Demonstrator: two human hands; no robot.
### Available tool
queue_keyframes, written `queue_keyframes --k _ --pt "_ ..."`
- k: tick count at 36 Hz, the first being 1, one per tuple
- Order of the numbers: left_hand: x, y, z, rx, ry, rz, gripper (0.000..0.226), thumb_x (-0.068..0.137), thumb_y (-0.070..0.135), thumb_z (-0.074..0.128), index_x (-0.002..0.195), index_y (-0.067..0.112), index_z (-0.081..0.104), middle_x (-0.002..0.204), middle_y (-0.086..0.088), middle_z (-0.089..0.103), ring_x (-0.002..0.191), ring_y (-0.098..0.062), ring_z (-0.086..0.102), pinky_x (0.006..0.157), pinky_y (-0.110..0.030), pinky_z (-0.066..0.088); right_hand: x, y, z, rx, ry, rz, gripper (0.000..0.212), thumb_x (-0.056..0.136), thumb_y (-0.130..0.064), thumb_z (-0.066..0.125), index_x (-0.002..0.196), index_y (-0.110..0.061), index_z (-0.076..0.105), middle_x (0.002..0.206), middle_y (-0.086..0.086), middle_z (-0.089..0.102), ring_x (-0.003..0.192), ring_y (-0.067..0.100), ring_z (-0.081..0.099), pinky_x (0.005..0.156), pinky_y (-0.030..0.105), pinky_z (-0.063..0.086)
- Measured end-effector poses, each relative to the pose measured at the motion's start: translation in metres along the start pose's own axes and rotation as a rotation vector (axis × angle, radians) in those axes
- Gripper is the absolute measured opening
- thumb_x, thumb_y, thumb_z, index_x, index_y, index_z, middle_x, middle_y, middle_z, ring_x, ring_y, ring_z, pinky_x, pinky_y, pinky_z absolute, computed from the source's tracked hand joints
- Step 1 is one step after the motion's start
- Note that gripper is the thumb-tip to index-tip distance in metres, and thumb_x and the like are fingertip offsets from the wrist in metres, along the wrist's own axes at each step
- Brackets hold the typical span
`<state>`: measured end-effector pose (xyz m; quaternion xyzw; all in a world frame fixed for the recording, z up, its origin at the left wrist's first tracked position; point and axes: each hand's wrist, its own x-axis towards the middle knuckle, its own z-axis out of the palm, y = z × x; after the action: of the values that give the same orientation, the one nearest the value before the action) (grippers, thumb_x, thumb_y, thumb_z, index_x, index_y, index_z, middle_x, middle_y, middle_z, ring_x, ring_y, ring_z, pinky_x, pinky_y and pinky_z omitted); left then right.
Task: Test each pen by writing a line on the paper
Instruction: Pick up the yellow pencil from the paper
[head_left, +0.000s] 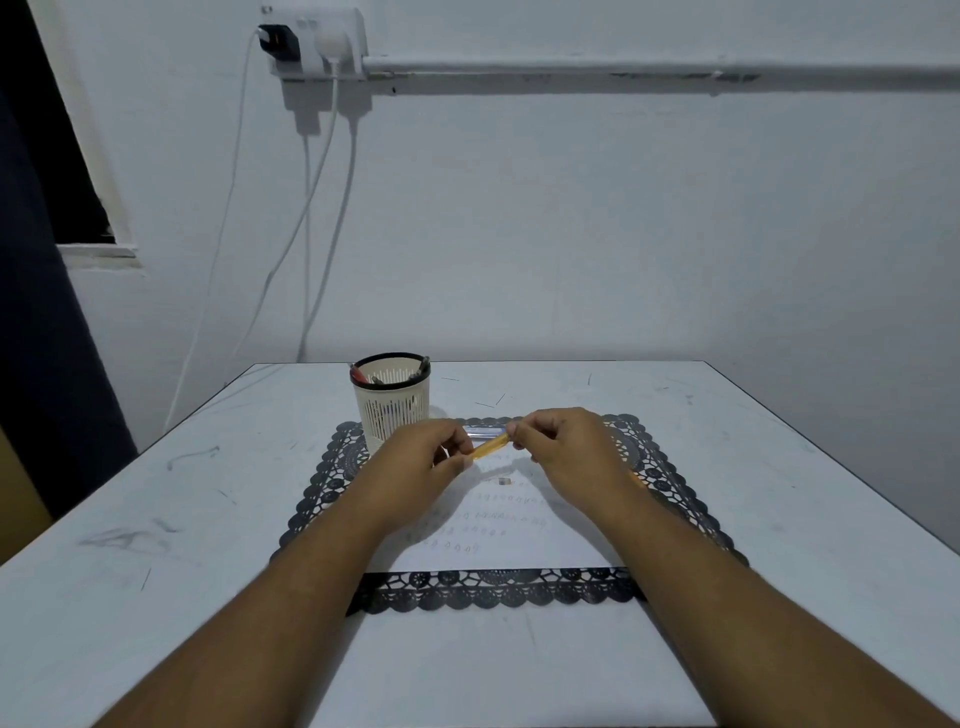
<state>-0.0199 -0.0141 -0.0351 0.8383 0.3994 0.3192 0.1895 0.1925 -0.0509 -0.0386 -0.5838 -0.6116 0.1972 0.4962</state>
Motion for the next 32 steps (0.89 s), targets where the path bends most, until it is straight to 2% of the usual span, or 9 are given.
queue_keyframes --k 2,5,7,11,13,15,20,27,32 --pt "0.000 -0.001 0.000 -0.007 0.002 -0.008 0.015 0.097 0.023 0.068 0.086 0.031 0.065 0.085 0.010 0.066 0.079 -0.010 0.059 0.070 -0.031 0.048 0.000 0.000 0.001 -0.024 0.002 0.008 0.025 0.099 -0.036 0.070 0.080 -0.023 0.079 0.056 -0.004 0.057 0.050 0.010 0.038 0.057 0.029 0.032" --pt "0.000 -0.003 0.000 -0.014 0.002 -0.015 0.017 0.097 0.023 0.068 0.084 0.033 0.064 0.084 0.010 0.066 0.079 -0.009 0.059 0.069 -0.029 0.046 0.000 -0.001 0.001 -0.068 -0.018 0.015 0.014 0.100 -0.029 0.069 0.098 -0.026 0.082 0.058 -0.023 0.064 0.049 0.000 0.047 0.057 0.022 0.036" --pt "0.000 -0.003 -0.001 -0.011 -0.002 -0.014 0.017 0.097 0.023 0.068 0.084 0.034 0.064 0.085 0.011 0.066 0.079 -0.008 0.059 0.069 -0.027 0.046 0.000 -0.001 0.002 -0.085 -0.027 0.006 0.015 0.101 -0.025 0.068 0.105 -0.023 0.082 0.059 -0.027 0.063 0.050 -0.005 0.050 0.054 0.013 0.033" --pt "0.000 -0.004 -0.001 0.005 -0.012 -0.009 0.018 0.097 0.023 0.068 0.085 0.035 0.064 0.085 0.012 0.066 0.078 -0.007 0.058 0.068 -0.026 0.046 -0.001 -0.003 0.002 -0.097 -0.059 0.036 0.015 0.102 -0.026 0.067 0.107 -0.020 0.080 0.076 -0.014 0.071 0.056 -0.011 0.056 0.058 0.010 0.036" --pt "0.000 -0.005 -0.001 0.004 -0.012 -0.006 0.018 0.097 0.023 0.068 0.085 0.036 0.064 0.085 0.012 0.065 0.078 -0.007 0.058 0.067 -0.025 0.045 0.000 -0.002 0.000 -0.011 -0.060 0.082 0.011 0.100 -0.026 0.070 0.099 -0.022 0.081 0.077 -0.008 0.075 0.065 -0.004 0.062 0.067 0.021 0.044" --pt "0.000 -0.004 -0.002 0.002 -0.007 -0.001 0.017 0.097 0.023 0.068 0.087 0.035 0.065 0.086 0.013 0.065 0.079 -0.006 0.058 0.067 -0.021 0.044 0.000 -0.002 -0.005 0.124 -0.070 0.129 0.010 0.097 -0.023 0.074 0.089 -0.022 0.081 0.078 -0.004 0.077 0.070 0.008 0.064 0.064 0.029 0.049" --pt "-0.001 -0.001 -0.004 0.016 0.001 0.027 0.014 0.097 0.020 0.068 0.089 0.031 0.066 0.085 0.013 0.064 0.079 0.000 0.055 0.065 -0.010 0.040 -0.002 -0.003 -0.009 0.327 -0.064 0.225 0.006 0.090 -0.015 0.079 0.087 -0.011 0.081 0.084 0.008 0.076 0.072 0.016 0.064 0.056 0.032 0.050" --pt "-0.002 -0.001 -0.007 0.031 -0.012 0.026 0.009 0.097 0.021 0.068 0.091 0.028 0.067 0.088 0.013 0.064 0.082 -0.004 0.056 0.066 -0.013 0.042 -0.004 -0.005 -0.008 0.376 -0.094 0.264 0.012 0.091 -0.016 0.079 0.091 -0.004 0.078 0.077 0.005 0.071 0.069 0.017 0.062 0.053 0.029 0.044" --pt "-0.002 -0.002 -0.009 0.049 -0.012 -0.006 0.010 0.098 0.024 0.067 0.092 0.031 0.067 0.091 0.013 0.065 0.083 -0.009 0.059 0.071 -0.025 0.047 -0.006 -0.006 -0.005 0.288 -0.106 0.260 0.019 0.095 -0.024 0.075 0.088 -0.006 0.078 0.079 0.003 0.071 0.065 0.013 0.057 0.053 0.023 0.040"
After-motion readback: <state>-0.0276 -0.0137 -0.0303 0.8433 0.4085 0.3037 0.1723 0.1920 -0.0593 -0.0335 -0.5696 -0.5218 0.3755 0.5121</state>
